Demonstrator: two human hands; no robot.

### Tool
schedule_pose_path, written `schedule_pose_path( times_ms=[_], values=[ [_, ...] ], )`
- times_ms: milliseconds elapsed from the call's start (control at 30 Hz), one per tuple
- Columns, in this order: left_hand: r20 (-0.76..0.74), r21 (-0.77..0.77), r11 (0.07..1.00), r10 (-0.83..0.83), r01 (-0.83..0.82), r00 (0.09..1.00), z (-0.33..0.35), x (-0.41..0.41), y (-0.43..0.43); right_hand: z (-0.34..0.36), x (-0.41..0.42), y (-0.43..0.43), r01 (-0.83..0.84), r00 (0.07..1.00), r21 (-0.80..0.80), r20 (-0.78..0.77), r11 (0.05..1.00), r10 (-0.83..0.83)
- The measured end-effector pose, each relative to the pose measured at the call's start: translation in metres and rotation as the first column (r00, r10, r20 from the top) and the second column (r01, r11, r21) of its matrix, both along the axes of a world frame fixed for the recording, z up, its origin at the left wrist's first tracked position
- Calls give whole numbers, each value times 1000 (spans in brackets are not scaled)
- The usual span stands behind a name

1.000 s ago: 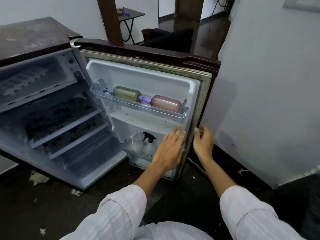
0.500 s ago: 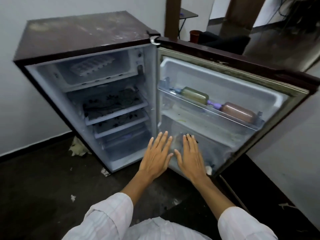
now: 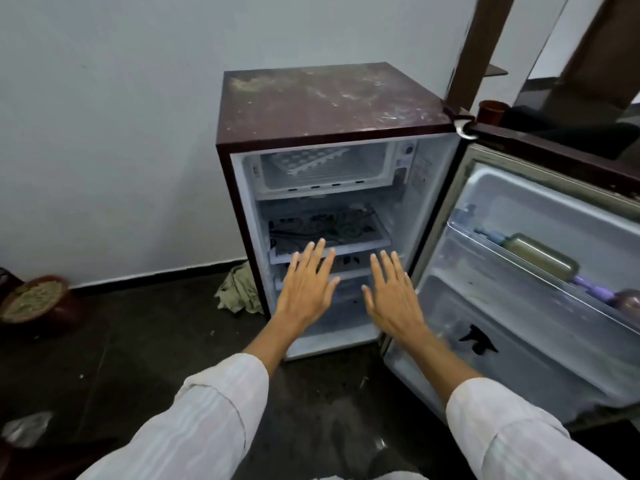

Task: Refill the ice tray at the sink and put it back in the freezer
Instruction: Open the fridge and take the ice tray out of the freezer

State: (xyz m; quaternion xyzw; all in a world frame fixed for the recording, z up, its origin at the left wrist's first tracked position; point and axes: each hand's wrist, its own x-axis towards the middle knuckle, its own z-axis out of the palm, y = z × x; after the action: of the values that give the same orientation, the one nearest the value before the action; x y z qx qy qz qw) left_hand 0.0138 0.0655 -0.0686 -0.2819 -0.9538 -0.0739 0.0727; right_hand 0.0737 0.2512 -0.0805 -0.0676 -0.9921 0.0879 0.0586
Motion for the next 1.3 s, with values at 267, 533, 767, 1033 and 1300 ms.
schedule_pose_path(
  times_ms=[267,533,767,1033,1300],
  values=[
    [-12,114,986,128,-126,992,26,-83,-6,36,-107,1,-100,995,3,-27,995,100],
    [-3,213,950,235,-229,972,29,-173,23,34,-219,23,-209,971,80,-100,975,217],
    [28,333,871,373,-360,927,19,-251,46,27,-313,59,-342,908,101,-220,934,356],
    [38,287,839,472,-462,881,15,-302,49,22,-389,78,-382,904,55,-184,922,386],
    [14,309,835,474,-454,881,-3,-309,45,13,-419,71,-392,918,-20,-73,920,390]
  ],
)
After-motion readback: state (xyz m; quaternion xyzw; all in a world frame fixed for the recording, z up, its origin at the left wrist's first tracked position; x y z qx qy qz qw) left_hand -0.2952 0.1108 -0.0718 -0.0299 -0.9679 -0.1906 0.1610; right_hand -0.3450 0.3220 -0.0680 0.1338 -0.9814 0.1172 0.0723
